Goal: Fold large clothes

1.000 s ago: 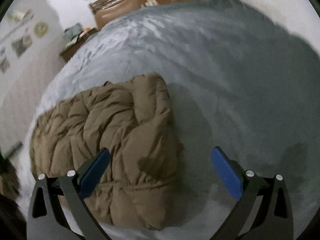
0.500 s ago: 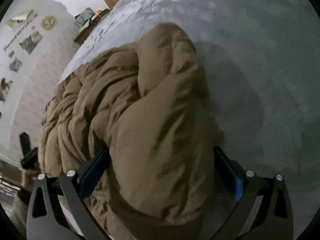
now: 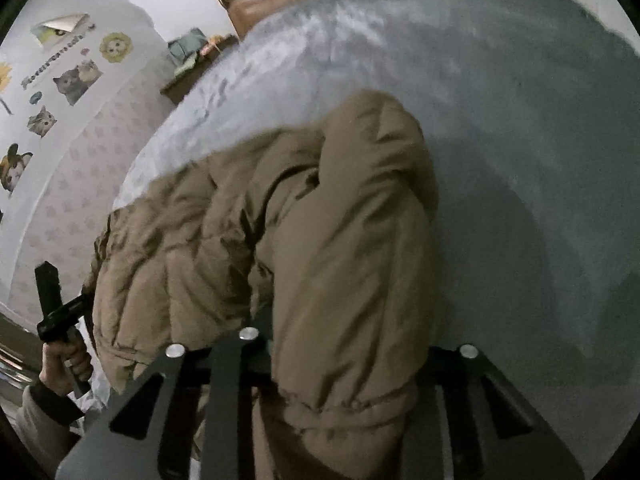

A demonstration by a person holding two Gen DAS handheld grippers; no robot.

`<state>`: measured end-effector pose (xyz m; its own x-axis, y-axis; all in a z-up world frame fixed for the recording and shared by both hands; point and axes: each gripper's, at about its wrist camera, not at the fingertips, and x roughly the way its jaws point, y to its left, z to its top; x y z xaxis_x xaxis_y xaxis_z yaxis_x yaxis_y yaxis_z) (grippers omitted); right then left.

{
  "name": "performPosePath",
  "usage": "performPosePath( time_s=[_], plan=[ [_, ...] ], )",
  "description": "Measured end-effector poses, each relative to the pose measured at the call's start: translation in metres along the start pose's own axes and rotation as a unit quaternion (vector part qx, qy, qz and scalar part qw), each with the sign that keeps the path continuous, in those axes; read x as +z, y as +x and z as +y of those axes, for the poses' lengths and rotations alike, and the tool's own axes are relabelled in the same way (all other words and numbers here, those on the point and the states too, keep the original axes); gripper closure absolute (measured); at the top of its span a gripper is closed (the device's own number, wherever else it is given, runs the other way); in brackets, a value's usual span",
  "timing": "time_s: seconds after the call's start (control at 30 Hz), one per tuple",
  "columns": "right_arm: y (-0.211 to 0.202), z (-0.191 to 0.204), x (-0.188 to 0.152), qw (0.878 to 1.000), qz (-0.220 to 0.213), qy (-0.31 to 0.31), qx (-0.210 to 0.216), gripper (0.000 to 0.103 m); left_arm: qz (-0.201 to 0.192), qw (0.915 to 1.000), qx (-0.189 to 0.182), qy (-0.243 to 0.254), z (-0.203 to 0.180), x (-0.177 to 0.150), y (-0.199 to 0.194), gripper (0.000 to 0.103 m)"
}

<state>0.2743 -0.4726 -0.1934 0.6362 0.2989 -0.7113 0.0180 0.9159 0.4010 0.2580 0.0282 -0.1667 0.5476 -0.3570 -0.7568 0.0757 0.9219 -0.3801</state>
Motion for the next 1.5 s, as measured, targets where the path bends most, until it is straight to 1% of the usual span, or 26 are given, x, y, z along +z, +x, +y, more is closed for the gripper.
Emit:
performPosePath(
  time_s=[0.1, 0.23, 0.3, 0.37, 0.43, 0.47, 0.53, 0.57, 0.6, 0.63, 0.7, 0.77, 0.8, 0.83, 0.9, 0.93, 1.0, 1.03, 1.1, 1.13, 1.23, 1.3, 1.37, 1.4, 1.43, 1.5],
  plan=[
    [-0.029, 0.013, 0.012, 0.999, -0.041, -0.025, -0.008, 0.08, -0.033, 0.9993, -0.017, 0.003, -0.014, 0.008, -0.017, 0.088],
    [-0.071, 0.024, 0.025, 0.993, -0.098, -0.06, -0.038, 0.08, -0.081, 0.9945, -0.046, 0.048, -0.058, 0.015, -0.037, 0.088],
    [-0.09, 0.026, 0.026, 0.986, -0.122, -0.085, -0.071, 0.079, -0.106, 0.99, -0.054, 0.075, -0.08, 0.016, -0.045, 0.088],
    [-0.094, 0.013, 0.024, 0.985, -0.115, -0.088, -0.093, 0.076, -0.12, 0.9873, -0.041, 0.095, -0.096, 0.013, -0.046, 0.086],
    [-0.083, -0.01, 0.017, 0.989, -0.089, -0.06, -0.099, 0.066, -0.11, 0.9889, -0.027, 0.095, -0.096, 0.013, -0.037, 0.083],
    [-0.074, -0.019, 0.015, 0.991, -0.07, -0.047, -0.105, 0.054, -0.099, 0.9905, -0.013, 0.095, -0.093, 0.014, -0.03, 0.079],
    [-0.044, -0.044, 0.002, 0.992, 0.002, -0.019, -0.128, 0.044, -0.059, 0.9938, 0.035, 0.087, -0.083, 0.012, -0.005, 0.064],
    [-0.035, -0.051, -0.004, 0.991, 0.022, -0.013, -0.132, 0.034, -0.044, 0.9953, 0.042, 0.076, -0.075, 0.009, 0.004, 0.057],
    [-0.034, -0.056, -0.008, 0.99, 0.025, -0.011, -0.138, 0.022, -0.032, 0.9961, 0.056, 0.06, -0.064, 0.006, 0.009, 0.045],
    [-0.041, -0.057, -0.008, 0.988, 0.016, -0.014, -0.155, 0.02, -0.038, 0.996, 0.063, 0.05, -0.058, 0.006, 0.007, 0.038],
    [-0.062, -0.049, -0.003, 0.984, -0.008, -0.023, -0.175, 0.018, -0.055, 0.9954, 0.07, 0.036, -0.055, 0.01, -0.007, 0.031],
    [-0.092, -0.036, -0.001, 0.979, -0.042, -0.028, -0.199, 0.012, -0.092, 0.993, 0.069, 0.025, -0.059, 0.018, -0.04, 0.021],
    [-0.11, -0.025, -0.003, 0.977, -0.062, -0.035, -0.2, 0.009, -0.109, 0.991, 0.072, 0.027, -0.062, 0.02, -0.055, 0.011],
    [-0.123, -0.014, -0.004, 0.977, -0.077, -0.04, -0.194, 0.008, -0.138, 0.9862, 0.084, 0.039, -0.071, 0.02, -0.081, 0.003],
    [-0.154, 0.01, -0.006, 0.977, -0.113, -0.044, -0.175, 0.004, -0.174, 0.976, 0.105, 0.078, -0.087, 0.011, -0.12, 0.003],
    [-0.167, 0.021, -0.01, 0.975, -0.132, -0.046, -0.172, 0.003, -0.207, 0.9632, 0.128, 0.113, -0.098, 0.001, -0.143, 0.003],
    [-0.196, 0.053, -0.026, 0.968, -0.176, -0.059, -0.171, 0.002, -0.263, 0.936, 0.176, 0.153, -0.119, -0.022, -0.175, 0.003],
    [-0.206, 0.067, -0.034, 0.963, -0.197, -0.068, -0.169, 0.002, -0.273, 0.9298, 0.189, 0.158, -0.126, -0.031, -0.187, 0.003],
    [-0.231, 0.097, -0.061, 0.952, -0.25, -0.083, -0.155, 0.002, -0.28, 0.9278, 0.195, 0.151, -0.13, -0.048, -0.206, 0.003],
    [-0.233, 0.111, -0.069, 0.949, -0.266, -0.082, -0.15, 0.002, -0.28, 0.9291, 0.195, 0.142, -0.135, -0.062, -0.214, 0.003],
    [-0.235, 0.135, -0.105, 0.938, -0.304, -0.044, -0.16, 0.002, -0.288, 0.9319, 0.181, 0.127, -0.142, -0.095, -0.23, 0.003],
    [-0.226, 0.144, -0.123, 0.938, -0.298, -0.04, -0.171, 0.002, -0.287, 0.9326, 0.178, 0.127, -0.141, -0.111, -0.233, 0.003],
    [-0.217, 0.153, -0.128, 0.938, -0.279, -0.063, -0.196, 0.002, -0.29, 0.9289, 0.184, 0.138, -0.141, -0.12, -0.24, 0.003],
    [-0.214, 0.159, -0.127, 0.934, -0.275, -0.078, -0.213, 0.002, -0.291, 0.9279, 0.188, 0.139, -0.14, -0.124, -0.243, 0.003],
    [-0.214, 0.163, -0.126, 0.932, -0.278, -0.085, -0.218, 0.002, -0.287, 0.9292, 0.191, 0.134, -0.141, -0.123, -0.242, 0.003],
    [-0.219, 0.166, -0.126, 0.929, -0.289, -0.085, -0.216, 0.002, -0.27, 0.9383, 0.182, 0.116, -0.138, -0.116, -0.234, 0.003]
  ],
)
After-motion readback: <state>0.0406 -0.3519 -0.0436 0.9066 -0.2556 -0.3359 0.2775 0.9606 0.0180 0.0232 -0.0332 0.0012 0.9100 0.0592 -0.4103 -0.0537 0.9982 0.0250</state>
